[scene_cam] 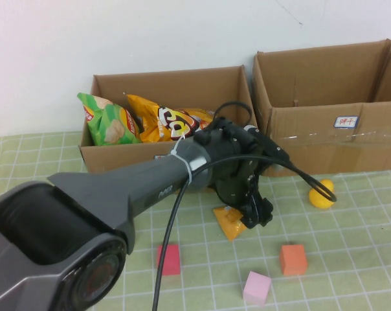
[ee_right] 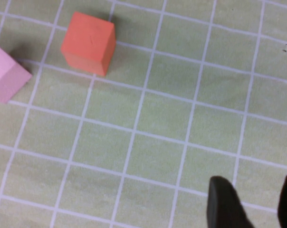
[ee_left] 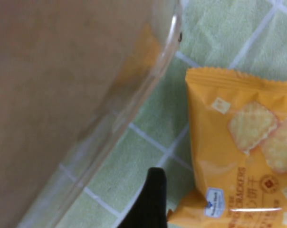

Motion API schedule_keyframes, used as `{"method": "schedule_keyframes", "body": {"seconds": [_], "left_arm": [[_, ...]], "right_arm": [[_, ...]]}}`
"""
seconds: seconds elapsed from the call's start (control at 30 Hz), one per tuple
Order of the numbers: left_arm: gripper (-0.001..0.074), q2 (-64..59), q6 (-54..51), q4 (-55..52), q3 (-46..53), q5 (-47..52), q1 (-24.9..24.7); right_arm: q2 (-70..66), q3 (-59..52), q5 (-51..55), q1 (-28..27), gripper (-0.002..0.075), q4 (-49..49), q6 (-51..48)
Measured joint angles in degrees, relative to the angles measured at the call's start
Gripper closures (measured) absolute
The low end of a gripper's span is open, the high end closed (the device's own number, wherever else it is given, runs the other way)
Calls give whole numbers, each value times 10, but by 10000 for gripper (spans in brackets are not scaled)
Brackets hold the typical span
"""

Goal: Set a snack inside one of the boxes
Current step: Pick up the biscuit

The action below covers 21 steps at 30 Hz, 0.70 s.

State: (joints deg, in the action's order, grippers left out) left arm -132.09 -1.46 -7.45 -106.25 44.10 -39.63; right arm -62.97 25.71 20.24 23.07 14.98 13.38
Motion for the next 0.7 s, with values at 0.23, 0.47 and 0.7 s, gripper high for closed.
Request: {"method": "schedule_keyframes", "body": {"seconds": [0.23, 0.47, 0.7], "left_arm": [[52, -31, -56, 86, -1, 19, 30], [136, -35, -71, 124, -1, 21, 35], [302, -37, -73, 126, -1, 19, 36]], "right_arm": [[0, 0, -1, 0, 475, -1, 0], [0, 0, -1, 0, 475, -1, 0], [0, 0, -1, 0, 476, -1, 0]]}}
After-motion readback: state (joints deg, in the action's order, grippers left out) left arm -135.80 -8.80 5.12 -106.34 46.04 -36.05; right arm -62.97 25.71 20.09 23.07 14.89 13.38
